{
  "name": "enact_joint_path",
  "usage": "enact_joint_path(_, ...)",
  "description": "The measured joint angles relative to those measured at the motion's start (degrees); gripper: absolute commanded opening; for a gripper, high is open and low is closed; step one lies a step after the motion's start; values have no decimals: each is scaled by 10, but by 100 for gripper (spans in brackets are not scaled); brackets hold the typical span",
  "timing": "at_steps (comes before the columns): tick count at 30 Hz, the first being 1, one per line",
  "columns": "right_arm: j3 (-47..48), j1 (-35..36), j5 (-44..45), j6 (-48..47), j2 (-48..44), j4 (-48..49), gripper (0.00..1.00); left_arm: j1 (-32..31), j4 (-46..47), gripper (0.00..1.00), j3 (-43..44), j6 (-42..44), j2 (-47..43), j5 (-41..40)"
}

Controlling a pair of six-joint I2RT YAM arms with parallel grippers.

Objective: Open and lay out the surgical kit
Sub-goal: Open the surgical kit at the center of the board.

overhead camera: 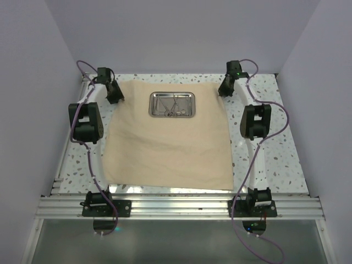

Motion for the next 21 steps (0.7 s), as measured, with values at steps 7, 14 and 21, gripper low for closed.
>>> enact_joint_path(7, 3, -4, -6, -17, -5, 40, 80, -2, -12, 99, 0, -10, -35, -8)
enact_joint_path(14, 5, -5, 0, -28, -35, 35, 81, -15, -15, 100, 66, -10, -54, -18)
enact_joint_path(21, -100, -5, -16, -13, -179, 31, 80, -112, -6, 99, 65, 14, -94, -26)
